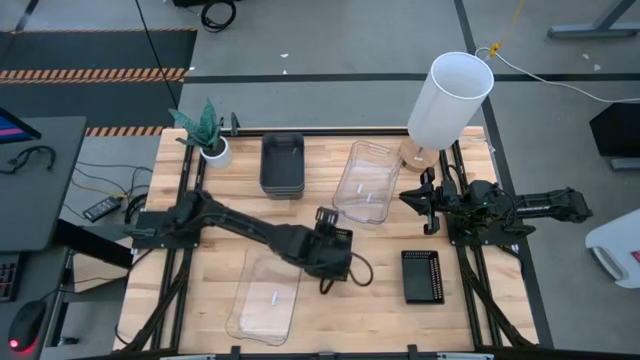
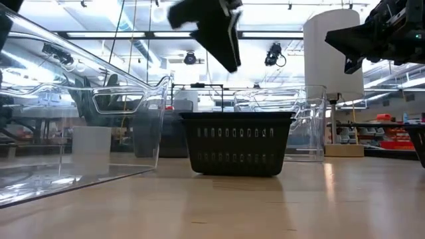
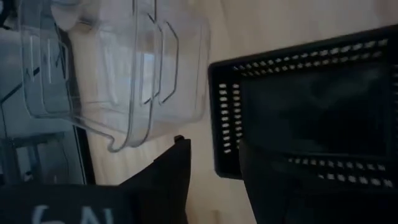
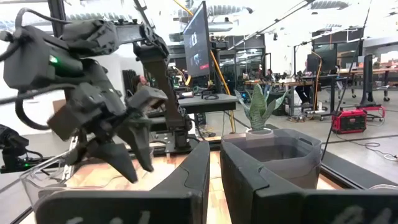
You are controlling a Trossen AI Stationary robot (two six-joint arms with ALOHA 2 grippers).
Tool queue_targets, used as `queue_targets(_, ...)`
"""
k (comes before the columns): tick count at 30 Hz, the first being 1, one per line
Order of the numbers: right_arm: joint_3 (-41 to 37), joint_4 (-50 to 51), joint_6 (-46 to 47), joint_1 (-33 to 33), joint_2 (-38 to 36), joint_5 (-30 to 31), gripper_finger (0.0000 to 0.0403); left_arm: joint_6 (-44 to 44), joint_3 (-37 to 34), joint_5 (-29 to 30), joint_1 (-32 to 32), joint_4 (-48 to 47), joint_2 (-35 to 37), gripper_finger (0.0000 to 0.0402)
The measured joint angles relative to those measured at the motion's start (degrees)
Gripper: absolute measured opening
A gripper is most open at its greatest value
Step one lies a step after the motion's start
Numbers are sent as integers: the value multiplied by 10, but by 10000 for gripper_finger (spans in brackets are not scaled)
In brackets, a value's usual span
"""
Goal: Stack baskets by color
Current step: Stack the right black bin on the black bins
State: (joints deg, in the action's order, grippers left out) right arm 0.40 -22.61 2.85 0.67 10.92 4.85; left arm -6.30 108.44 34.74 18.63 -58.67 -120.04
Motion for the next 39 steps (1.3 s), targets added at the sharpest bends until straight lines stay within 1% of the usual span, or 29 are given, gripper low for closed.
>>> queue_targets(4, 0, 0, 0, 0, 0, 0, 45, 7, -59, 9, 26, 0, 34, 132)
queue_targets(8, 0, 0, 0, 0, 0, 0, 45, 33, -152, 22, 45, 4, 92, 121)
queue_targets(11, 0, 0, 0, 0, 0, 0, 45, 65, -223, 26, 52, 39, 147, 117)
queue_targets(18, 0, -1, 0, 0, 0, 0, 45, 117, -389, 27, 71, 164, 296, 117)
queue_targets(26, 0, 0, 0, 0, 0, 0, 45, 121, -576, 47, 80, 305, 474, 116)
queue_targets(31, 0, -1, 0, 0, 0, 0, 45, 106, -671, 51, 79, 383, 584, 116)
queue_targets(39, 0, -4, 0, 0, 0, 0, 45, 102, -797, 52, 79, 485, 747, 116)
